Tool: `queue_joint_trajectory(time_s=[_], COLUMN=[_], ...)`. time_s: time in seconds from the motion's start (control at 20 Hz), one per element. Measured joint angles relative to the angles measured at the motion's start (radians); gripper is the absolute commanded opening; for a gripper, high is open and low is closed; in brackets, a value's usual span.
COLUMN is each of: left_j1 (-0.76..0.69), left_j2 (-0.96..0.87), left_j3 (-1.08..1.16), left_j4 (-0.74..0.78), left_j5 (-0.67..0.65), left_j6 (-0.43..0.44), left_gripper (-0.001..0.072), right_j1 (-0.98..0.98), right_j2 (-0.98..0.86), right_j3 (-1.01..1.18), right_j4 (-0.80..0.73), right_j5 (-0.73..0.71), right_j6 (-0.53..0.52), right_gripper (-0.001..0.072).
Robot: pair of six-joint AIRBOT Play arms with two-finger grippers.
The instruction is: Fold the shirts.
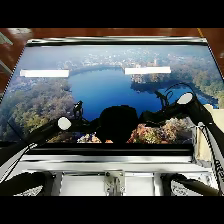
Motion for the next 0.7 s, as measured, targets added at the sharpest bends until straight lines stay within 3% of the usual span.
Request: queue_joint_trajectory(time_s=[0.1, 0.15, 0.25, 0.4, 0.7], left_j1=[-0.004, -0.006, -0.008, -0.009, -0.002], left_j2=[0.003, 0.009, 0.027, 0.082, 0.304], left_j3=[-0.002, -0.003, -0.003, -0.004, 0.128], left_j4=[-0.010, -0.015, -0.021, 0.000, 0.198], left_j5=[0.029, 0.035, 0.045, 0.052, -0.004], left_j6=[0.018, 0.030, 0.056, 0.099, 0.159], left_gripper=[0.0042, 0.0042, 0.0041, 0.0041, 0.0040], right_j1=[0.050, 0.074, 0.121, 0.156, 0.176], right_j2=[-0.023, -0.037, -0.070, -0.083, 0.124], right_j3=[-0.001, -0.001, -0.002, 0.000, 0.126], right_j4=[0.006, 0.008, 0.010, 0.011, -0.041], right_j5=[-0.055, -0.084, -0.142, -0.185, -0.193], right_j6=[0.015, 0.024, 0.045, 0.053, -0.083], right_gripper=[0.0674, 0.0591, 0.0066, 0.0064, 0.0063])
